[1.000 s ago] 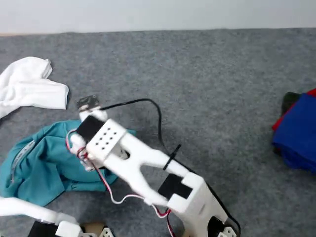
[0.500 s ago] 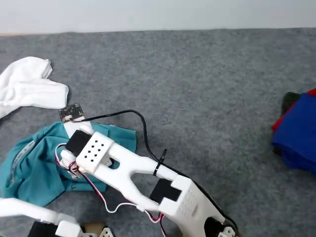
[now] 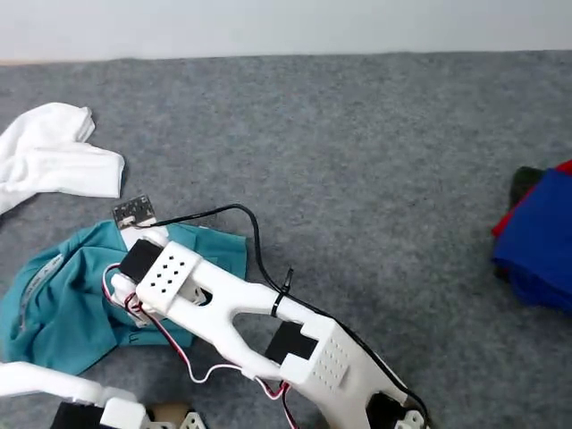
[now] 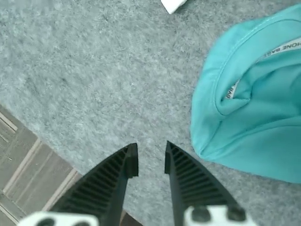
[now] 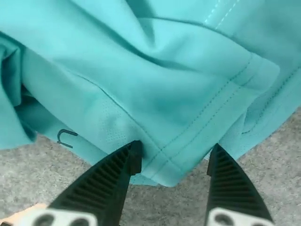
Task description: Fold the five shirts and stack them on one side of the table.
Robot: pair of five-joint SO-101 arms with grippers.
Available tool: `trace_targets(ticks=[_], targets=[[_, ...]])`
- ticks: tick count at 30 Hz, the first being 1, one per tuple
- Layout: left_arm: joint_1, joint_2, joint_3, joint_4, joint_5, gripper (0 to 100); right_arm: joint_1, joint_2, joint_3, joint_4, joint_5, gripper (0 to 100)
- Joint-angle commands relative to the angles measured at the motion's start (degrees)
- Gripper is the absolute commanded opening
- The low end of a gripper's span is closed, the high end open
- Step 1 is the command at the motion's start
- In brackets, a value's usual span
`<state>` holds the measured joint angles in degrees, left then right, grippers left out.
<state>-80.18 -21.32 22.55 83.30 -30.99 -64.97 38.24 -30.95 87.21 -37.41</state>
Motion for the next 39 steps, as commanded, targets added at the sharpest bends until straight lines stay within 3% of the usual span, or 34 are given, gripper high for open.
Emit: trace_targets(ticks=[1, 6, 12, 20, 30, 35, 39], targets=[[-0.3, -2.3, 0.2, -0.8, 0.2, 10, 0.7, -0.6, -2.7, -0.7, -0.4, 24.0], [-0.4, -2.3, 0.4, -0.8, 0.2, 10, 2.9, -0.6, -2.7, -2.8, -0.3, 22.4], [-0.4, -2.3, 0.4, -0.8, 0.2, 10, 3.8, -0.6, -2.7, -3.6, -0.3, 1.3], [-1.2, -2.3, 0.4, -0.8, 0.2, 10, 5.3, -1.2, -2.7, -2.9, 0.7, 0.7], [-0.4, -2.4, 0.1, 1.1, 0.4, 10, 12.0, -11.7, -2.6, 7.9, 6.7, 1.0], [10.6, -2.3, 1.3, 9.8, 0.2, 10, 15.3, -12.8, -2.6, 10.9, 7.6, 1.0], [19.8, -2.3, 1.5, 10.6, 0.2, 10, 18.0, -12.8, -2.6, 11.2, 7.8, 1.0]])
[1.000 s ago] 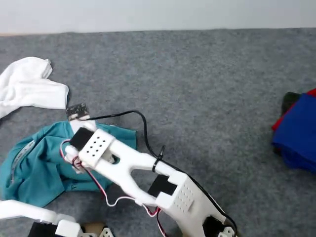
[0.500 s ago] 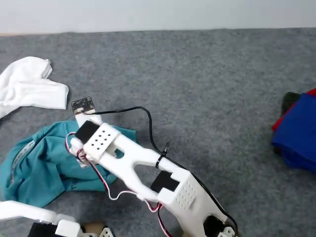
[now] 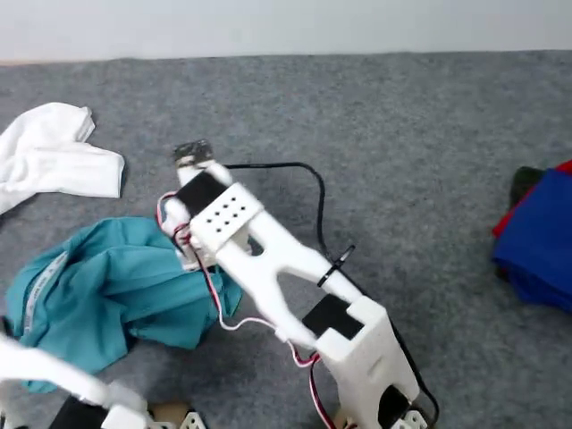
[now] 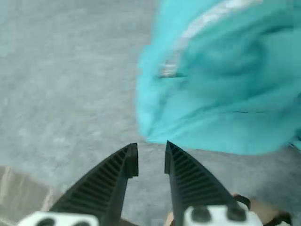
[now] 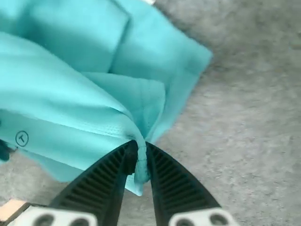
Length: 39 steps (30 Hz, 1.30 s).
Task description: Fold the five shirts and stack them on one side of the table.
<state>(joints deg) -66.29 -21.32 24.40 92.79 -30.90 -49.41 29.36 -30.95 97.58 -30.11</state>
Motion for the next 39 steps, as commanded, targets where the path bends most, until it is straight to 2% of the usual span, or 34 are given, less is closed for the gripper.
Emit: trace_targets(ticks=[1, 7, 11, 18, 22, 26, 34, 39], targets=[[7.9, -2.2, -0.5, 1.1, 0.1, 10, 3.0, -3.9, -2.6, 1.0, 0.6, 1.0], [16.8, -1.9, -0.5, 1.2, 0.1, 10, 4.0, -4.0, -2.6, 4.5, 0.6, 1.0], [20.0, -1.8, 0.1, 0.4, 0.0, 10, 4.2, -6.1, -2.6, 4.1, 0.6, 1.0], [20.7, -1.8, 3.7, -5.3, -9.7, 14, 5.8, -8.3, -2.5, 4.5, 0.9, 1.0], [20.8, -2.0, 3.5, -6.8, -10.0, 21, 11.1, -8.5, -2.5, 4.6, 4.6, 1.0], [20.9, -2.2, 3.5, -8.2, -10.1, 24, 15.1, -8.6, -2.6, 4.6, 6.4, 1.0], [23.5, -1.8, 4.0, -2.7, -18.2, 24, 13.9, -8.0, -2.6, 4.1, 6.3, 1.0], [26.6, -1.8, 5.8, -6.2, -18.5, 24, 16.2, -8.0, -2.6, 3.9, 6.3, 1.0]])
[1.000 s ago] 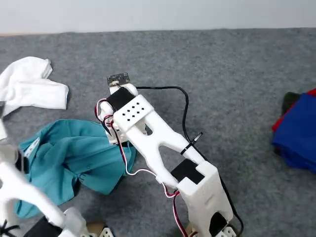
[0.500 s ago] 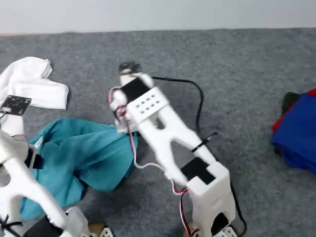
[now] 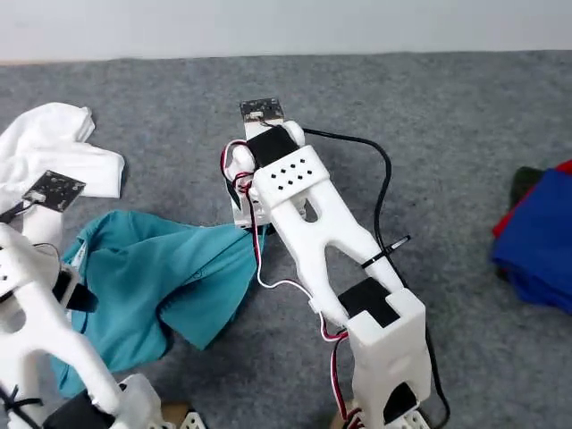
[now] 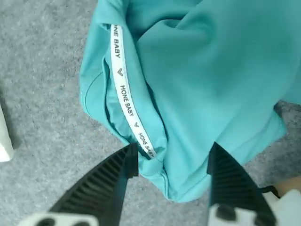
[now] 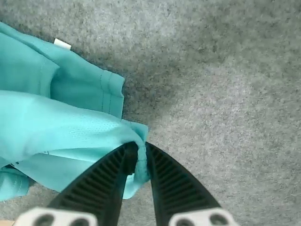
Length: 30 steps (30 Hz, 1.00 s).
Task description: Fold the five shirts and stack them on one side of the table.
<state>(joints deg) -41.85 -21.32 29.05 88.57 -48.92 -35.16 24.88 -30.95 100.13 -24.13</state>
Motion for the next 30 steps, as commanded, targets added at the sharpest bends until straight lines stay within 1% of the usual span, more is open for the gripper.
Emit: trace_targets(ticks=[1, 7, 11, 15, 20, 24, 30], targets=[[3.3, -1.8, 2.2, -2.8, -0.5, 24, 2.9, -3.5, -2.6, 1.0, 0.4, 1.0], [8.9, -1.8, 8.0, -7.2, -0.5, 24, 9.5, -3.6, -2.6, -0.1, 0.4, 1.0], [11.2, -1.8, 8.6, -7.6, -0.5, 21, 14.8, -3.8, -2.6, -0.1, 0.4, 1.0], [14.9, -1.8, 8.7, -8.3, -0.5, 20, 20.1, -3.6, -2.6, -0.8, 0.4, 1.0], [18.8, -1.7, 11.6, -14.2, -0.3, 20, 25.5, -3.9, -2.6, -3.9, 0.5, 1.0], [20.3, -1.9, 11.8, -15.8, -0.3, 20, 30.2, -3.8, -2.6, -7.2, 0.5, 1.0], [21.6, -2.2, 9.9, -15.5, -0.2, 20, 39.8, -4.0, -2.6, -12.9, 0.4, 0.9]])
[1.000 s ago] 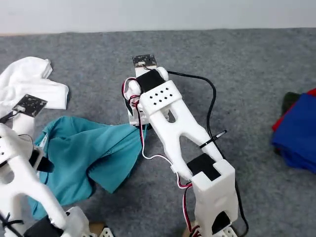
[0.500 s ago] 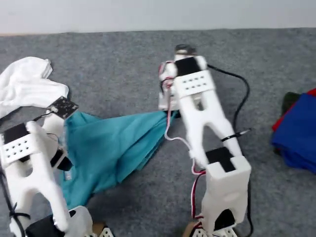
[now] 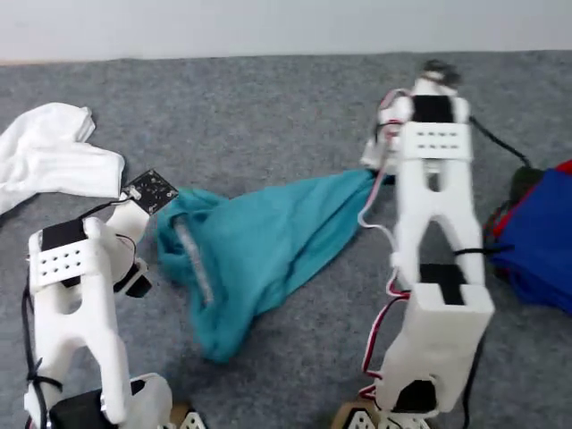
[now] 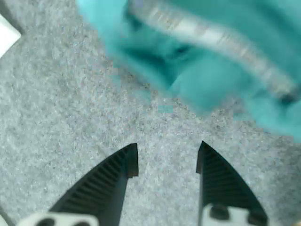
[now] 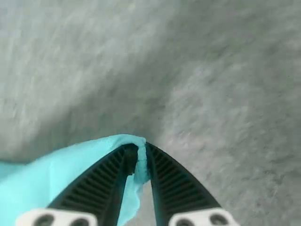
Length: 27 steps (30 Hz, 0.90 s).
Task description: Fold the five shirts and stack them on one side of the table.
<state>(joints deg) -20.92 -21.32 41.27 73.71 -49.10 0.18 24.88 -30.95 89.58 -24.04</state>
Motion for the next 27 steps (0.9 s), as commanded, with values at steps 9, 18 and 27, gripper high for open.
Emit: trace_targets(ticks=[9, 18, 27], targets=[[9.8, -2.4, -5.5, 3.7, 0.1, 20, 9.6, -5.3, -2.6, -1.1, 0.3, 0.9], [26.1, -1.9, -8.0, 16.3, 3.4, 20, 9.4, -5.2, -2.5, 0.0, 0.3, 0.9], [37.4, -1.8, -4.0, 14.9, 3.6, 22, 7.0, -5.1, -2.5, 0.0, 0.3, 0.9]])
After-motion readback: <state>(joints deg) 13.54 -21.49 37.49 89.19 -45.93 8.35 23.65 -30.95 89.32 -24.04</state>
